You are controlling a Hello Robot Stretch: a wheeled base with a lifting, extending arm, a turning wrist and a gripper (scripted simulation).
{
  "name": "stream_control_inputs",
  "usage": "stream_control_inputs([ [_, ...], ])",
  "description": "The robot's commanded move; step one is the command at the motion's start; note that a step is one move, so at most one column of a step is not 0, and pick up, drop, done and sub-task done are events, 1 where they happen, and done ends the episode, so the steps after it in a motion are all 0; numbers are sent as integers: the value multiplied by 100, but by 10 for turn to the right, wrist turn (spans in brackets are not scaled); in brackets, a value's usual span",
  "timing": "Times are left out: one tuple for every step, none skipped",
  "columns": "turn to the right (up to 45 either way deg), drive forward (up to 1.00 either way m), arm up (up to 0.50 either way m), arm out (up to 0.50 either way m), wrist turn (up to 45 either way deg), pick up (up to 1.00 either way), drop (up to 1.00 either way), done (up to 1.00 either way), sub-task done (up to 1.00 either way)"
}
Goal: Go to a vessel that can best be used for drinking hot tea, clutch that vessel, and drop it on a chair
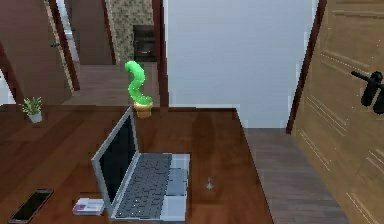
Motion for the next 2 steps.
stream_control_inputs([
  [-30, 0, 0, 0, 0, 0, 0, 0, 0],
  [450, 0, 0, 0, 0, 0, 0, 0, 0],
])
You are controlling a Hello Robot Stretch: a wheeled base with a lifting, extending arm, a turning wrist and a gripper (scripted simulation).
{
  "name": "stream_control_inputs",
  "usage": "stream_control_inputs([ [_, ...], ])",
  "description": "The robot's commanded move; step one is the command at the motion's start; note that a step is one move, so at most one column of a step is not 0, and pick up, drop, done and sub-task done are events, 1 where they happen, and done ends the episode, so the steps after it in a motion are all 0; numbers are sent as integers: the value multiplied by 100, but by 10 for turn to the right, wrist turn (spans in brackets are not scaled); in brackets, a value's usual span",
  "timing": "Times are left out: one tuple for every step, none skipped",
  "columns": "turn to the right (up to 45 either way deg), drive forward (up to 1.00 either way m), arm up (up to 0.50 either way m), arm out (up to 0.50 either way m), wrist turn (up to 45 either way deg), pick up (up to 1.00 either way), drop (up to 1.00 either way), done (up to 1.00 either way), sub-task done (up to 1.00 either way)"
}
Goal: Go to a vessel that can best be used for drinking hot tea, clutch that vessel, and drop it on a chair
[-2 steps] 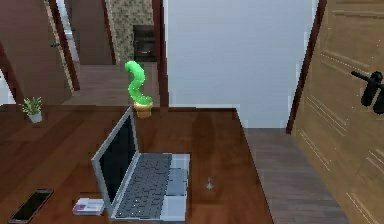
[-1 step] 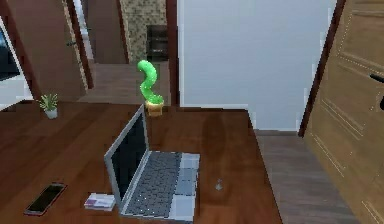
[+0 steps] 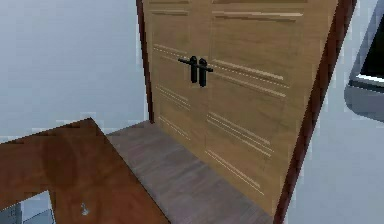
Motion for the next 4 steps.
stream_control_inputs([
  [60, 0, 0, 0, 0, 0, 0, 0, 0],
  [-450, 0, 0, 0, 0, 0, 0, 0, 0],
  [-450, 0, 0, 0, 0, 0, 0, 0, 0],
  [-450, 0, 0, 0, 0, 0, 0, 0, 0],
])
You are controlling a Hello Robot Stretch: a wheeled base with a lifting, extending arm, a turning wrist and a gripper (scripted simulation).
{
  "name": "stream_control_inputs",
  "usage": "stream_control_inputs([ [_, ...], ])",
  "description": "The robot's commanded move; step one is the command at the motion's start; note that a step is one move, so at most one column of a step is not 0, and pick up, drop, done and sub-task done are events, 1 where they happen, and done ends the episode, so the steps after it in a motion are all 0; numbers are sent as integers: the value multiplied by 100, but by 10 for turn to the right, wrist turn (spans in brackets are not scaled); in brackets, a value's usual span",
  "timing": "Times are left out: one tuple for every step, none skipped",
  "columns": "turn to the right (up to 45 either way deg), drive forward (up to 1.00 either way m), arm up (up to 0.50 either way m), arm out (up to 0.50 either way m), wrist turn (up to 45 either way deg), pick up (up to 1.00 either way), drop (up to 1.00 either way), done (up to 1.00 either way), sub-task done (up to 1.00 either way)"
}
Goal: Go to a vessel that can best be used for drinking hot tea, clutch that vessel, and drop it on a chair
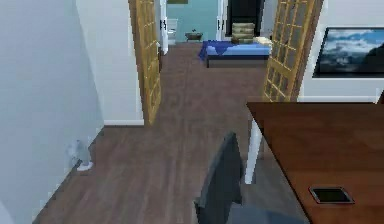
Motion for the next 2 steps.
stream_control_inputs([
  [-270, 0, 0, 0, 0, 0, 0, 0, 0],
  [0, 35, 0, 0, 0, 0, 0, 0, 0],
])
